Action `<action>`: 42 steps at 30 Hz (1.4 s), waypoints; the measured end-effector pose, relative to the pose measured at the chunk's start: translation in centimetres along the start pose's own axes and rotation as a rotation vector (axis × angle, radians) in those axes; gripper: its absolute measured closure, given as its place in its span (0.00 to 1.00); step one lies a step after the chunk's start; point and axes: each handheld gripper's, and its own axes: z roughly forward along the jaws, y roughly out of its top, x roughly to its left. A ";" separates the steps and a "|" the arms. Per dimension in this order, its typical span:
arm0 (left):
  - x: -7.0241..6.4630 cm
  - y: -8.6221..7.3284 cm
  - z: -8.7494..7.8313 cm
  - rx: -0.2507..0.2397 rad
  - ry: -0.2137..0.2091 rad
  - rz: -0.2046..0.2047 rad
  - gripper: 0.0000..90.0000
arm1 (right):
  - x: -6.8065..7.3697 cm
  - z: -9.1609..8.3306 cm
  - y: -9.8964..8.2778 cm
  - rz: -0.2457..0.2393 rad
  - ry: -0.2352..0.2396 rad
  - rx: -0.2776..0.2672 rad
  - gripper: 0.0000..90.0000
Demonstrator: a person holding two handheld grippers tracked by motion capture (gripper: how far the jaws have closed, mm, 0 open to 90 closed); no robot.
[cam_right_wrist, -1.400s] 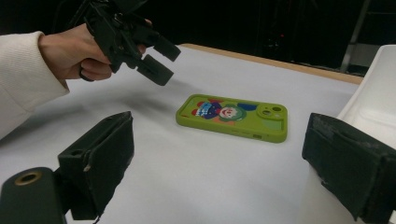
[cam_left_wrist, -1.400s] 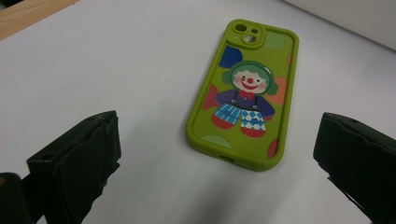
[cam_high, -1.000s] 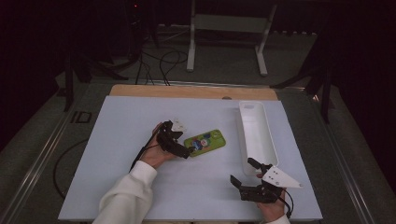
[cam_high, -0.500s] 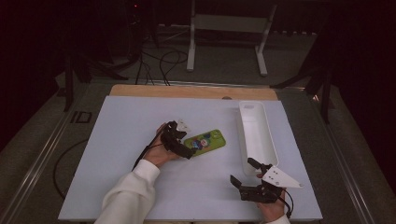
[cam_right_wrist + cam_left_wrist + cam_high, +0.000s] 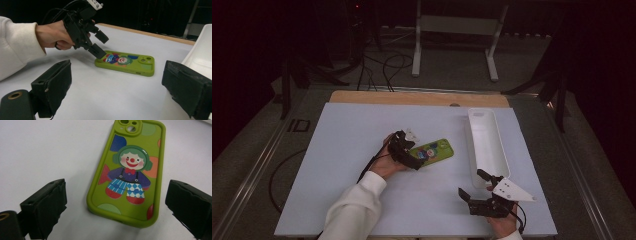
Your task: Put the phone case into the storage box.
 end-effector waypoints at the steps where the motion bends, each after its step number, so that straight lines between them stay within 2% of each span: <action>1: 0.0 0.0 0.1 0.002 -0.001 0.000 0.06 | 0.0 0.0 0.0 0.000 0.000 0.000 0.10; 13: 0.1 -0.2 1.2 0.010 -0.026 -0.008 0.14 | 0.0 0.0 0.0 -0.001 0.001 0.001 0.10; 22: -0.1 -0.2 1.5 0.016 -0.055 -0.011 0.13 | 0.0 0.0 0.0 -0.005 0.002 0.001 0.10; 29: -0.2 -0.4 2.2 0.047 -0.061 -0.012 0.12 | 0.0 0.0 0.0 -0.006 0.001 0.001 0.10; 34: -0.2 -0.5 2.2 0.057 -0.061 0.001 0.12 | 0.0 0.0 0.0 -0.004 -0.001 0.001 0.10; 38: -0.4 -0.4 2.2 0.073 -0.048 0.032 0.13 | 0.0 0.0 0.0 -0.003 -0.001 0.001 0.10; 42: -0.5 -0.4 2.1 0.080 -0.039 0.039 0.15 | 0.0 0.0 0.0 -0.004 -0.001 0.001 0.10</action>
